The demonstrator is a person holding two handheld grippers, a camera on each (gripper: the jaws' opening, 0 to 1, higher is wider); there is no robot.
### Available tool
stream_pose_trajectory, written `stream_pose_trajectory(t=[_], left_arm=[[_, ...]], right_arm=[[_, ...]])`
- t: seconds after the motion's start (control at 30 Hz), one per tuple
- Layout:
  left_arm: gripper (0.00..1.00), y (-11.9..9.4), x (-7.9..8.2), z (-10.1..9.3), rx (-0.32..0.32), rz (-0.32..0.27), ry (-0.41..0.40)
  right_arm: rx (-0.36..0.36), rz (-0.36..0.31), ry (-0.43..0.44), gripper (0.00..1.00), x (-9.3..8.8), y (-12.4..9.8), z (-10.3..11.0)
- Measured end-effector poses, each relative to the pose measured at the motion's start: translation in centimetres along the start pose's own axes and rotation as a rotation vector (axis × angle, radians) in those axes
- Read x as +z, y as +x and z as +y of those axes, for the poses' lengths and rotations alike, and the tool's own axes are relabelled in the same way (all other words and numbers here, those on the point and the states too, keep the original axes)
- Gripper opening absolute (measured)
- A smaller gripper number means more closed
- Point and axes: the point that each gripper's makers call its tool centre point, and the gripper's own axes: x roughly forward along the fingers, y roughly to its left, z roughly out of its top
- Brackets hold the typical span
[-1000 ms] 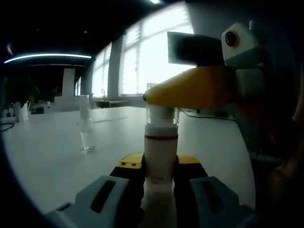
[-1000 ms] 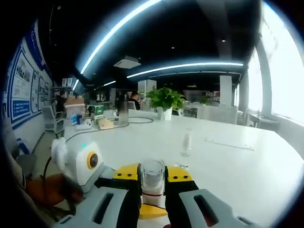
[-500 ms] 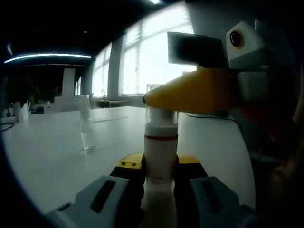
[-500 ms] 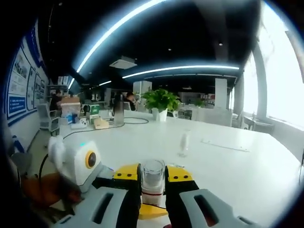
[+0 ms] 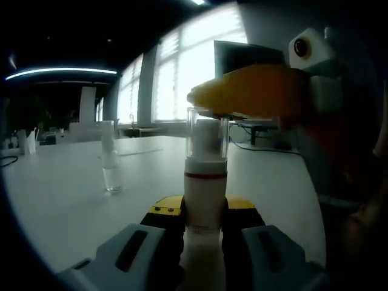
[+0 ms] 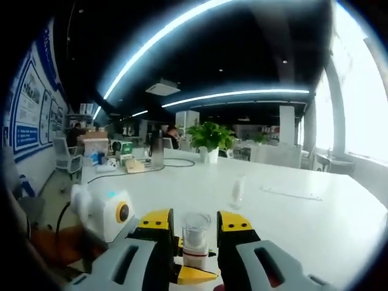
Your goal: Clamp pump bottle remove cover press pump head put on cover
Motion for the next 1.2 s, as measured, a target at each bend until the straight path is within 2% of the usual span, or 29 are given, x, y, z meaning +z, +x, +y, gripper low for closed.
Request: stream_pose_trajectory(t=[0.53, 0.9, 1.03, 1.2], left_arm=[[0.14, 0.0, 0.0, -0.1, 0.001, 0.000, 0.000], [0.14, 0.1, 0.0, -0.1, 0.002, 0.000, -0.001], [0.14, 0.0, 0.1, -0.1, 0.002, 0.000, -0.001], [0.14, 0.0, 0.1, -0.1, 0.003, -0.001, -0.001]], right_arm=[[0.009, -0.066, 0.023, 0.17, 2.0, -2.0, -1.1], [0.038, -0.079, 0.027, 0.10, 2.3, -2.9, -1.3], [0.038, -0.081, 0.014, 0.00, 2.2, -3.1, -1.6], [0.038, -0.083, 0.024, 0.00, 2.1, -3.6, -2.0]])
